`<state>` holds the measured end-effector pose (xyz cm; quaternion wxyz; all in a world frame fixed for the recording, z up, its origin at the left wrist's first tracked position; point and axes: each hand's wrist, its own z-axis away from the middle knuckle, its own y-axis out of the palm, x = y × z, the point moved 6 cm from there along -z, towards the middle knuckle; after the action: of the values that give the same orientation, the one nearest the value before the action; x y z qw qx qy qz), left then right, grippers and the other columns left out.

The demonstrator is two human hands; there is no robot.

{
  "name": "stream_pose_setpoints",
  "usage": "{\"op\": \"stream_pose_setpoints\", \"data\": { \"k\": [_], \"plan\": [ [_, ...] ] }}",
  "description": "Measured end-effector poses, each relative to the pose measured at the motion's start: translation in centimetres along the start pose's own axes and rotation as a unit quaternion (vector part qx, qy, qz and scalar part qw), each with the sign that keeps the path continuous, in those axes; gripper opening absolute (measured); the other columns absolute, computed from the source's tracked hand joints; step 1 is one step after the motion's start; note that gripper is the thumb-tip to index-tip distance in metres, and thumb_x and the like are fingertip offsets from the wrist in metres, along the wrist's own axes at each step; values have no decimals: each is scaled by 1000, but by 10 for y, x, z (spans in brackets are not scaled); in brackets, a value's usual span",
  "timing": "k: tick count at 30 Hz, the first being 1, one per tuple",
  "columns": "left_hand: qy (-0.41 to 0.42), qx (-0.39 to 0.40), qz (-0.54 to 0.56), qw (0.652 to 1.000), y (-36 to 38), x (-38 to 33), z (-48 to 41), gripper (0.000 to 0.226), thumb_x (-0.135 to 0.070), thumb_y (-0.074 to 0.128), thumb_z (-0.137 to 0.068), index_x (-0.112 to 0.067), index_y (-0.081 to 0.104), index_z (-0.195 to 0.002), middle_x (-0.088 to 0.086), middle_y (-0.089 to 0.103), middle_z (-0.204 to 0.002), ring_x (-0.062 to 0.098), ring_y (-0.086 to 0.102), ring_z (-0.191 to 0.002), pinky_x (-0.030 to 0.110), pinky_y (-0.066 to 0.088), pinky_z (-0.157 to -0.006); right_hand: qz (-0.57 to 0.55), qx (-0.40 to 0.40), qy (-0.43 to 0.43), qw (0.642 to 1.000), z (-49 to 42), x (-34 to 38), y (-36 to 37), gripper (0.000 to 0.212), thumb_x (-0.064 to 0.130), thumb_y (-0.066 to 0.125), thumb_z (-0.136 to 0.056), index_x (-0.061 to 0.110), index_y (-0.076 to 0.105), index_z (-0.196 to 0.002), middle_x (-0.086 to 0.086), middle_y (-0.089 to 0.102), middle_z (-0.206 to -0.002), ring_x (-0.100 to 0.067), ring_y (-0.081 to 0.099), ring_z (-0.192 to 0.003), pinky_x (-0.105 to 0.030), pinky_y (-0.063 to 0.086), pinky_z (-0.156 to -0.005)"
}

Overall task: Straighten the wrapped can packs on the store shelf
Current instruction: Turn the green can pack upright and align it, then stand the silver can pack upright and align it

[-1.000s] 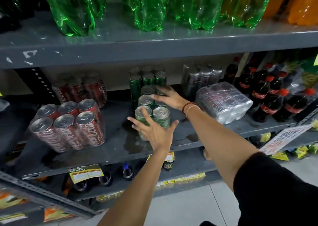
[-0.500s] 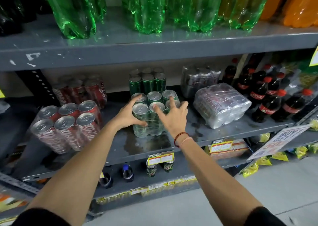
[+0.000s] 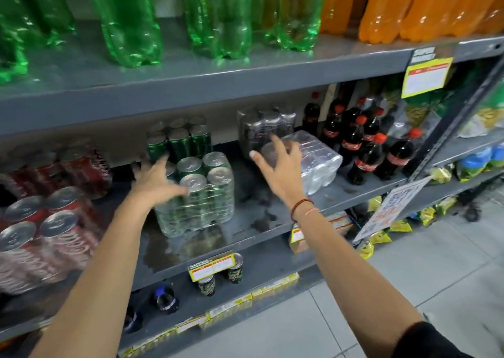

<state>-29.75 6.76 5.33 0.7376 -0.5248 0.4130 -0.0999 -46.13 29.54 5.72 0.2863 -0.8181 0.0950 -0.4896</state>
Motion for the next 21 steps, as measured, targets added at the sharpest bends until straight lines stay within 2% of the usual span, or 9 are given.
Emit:
{"op": "stream_pose_setpoints", "data": {
  "k": [2,3,6,8,11,13,15,18,21],
  "plan": [
    [58,-83,33,994,4,-56,10,96,-42,76,-68,-23,23,-146,18,40,-146,40,32,-135,48,32,-108,33,-35,11,999,-25,-28,-34,74,58,61,-80,18,43,-139,-20,35,-137,-38,31,-130,-42,28,-109],
    [95,-93,60,989,15,-85,13,94,-44,74,-70,-21,24,-146,19,42,-144,39,34,-134,45,33,-107,56,-31,26,998,-39,-45,-47,77,60,61,-79,19,41,-141,-20,34,-139,-38,30,-131,-44,28,-109],
    [146,17,160,976,72,-156,12,104,-52,74,-68,-21,15,-148,15,18,-157,28,20,-143,39,21,-115,107,48,98,988,-70,-96,-70,90,67,61,-73,29,27,-147,-22,22,-149,-40,18,-139,-48,24,-112],
    [102,116,205,967,118,-186,2,115,-56,74,-64,-31,1,-149,14,-3,-159,26,12,-146,39,17,-115,101,121,149,976,-88,-127,-77,97,68,64,-70,35,17,-148,-23,14,-154,-41,14,-142,-50,21,-115],
    [18,155,245,957,158,-189,-14,123,-57,77,-59,-38,-6,-147,17,-10,-158,32,10,-145,44,22,-115,42,233,177,955,-95,-143,-64,102,58,70,-72,36,7,-149,-17,19,-157,-33,23,-143,-40,26,-113],
    [-14,157,251,955,174,-189,-24,125,-60,78,-56,-42,-7,-146,18,-5,-158,35,13,-144,52,30,-111,16,291,172,941,-99,-148,-58,106,54,73,-71,33,6,-150,-5,28,-156,-24,31,-140,-33,27,-113],
    [-25,161,272,948,185,-189,-31,130,-58,80,-53,-44,-11,-144,14,11,-157,34,25,-140,53,37,-106,28,318,161,934,-102,-151,-56,107,57,74,-68,32,9,-150,0,29,-155,-22,32,-140,-34,23,-114],
    [-9,133,341,931,194,-190,-36,131,-46,85,-55,-41,-11,-144,5,35,-148,27,44,-127,47,44,-101,28,308,149,939,-102,-153,-56,106,57,74,-67,28,14,-150,0,32,-154,-22,33,-140,-32,22,-114],
    [34,112,361,925,191,-192,-36,131,-37,88,-55,-34,-5,-148,2,42,-145,21,46,-127,41,39,-107,9,285,112,952,-93,-149,-58,100,55,72,-72,26,15,-150,-2,32,-154,-23,34,-139,-32,25,-113]
  ]
}}
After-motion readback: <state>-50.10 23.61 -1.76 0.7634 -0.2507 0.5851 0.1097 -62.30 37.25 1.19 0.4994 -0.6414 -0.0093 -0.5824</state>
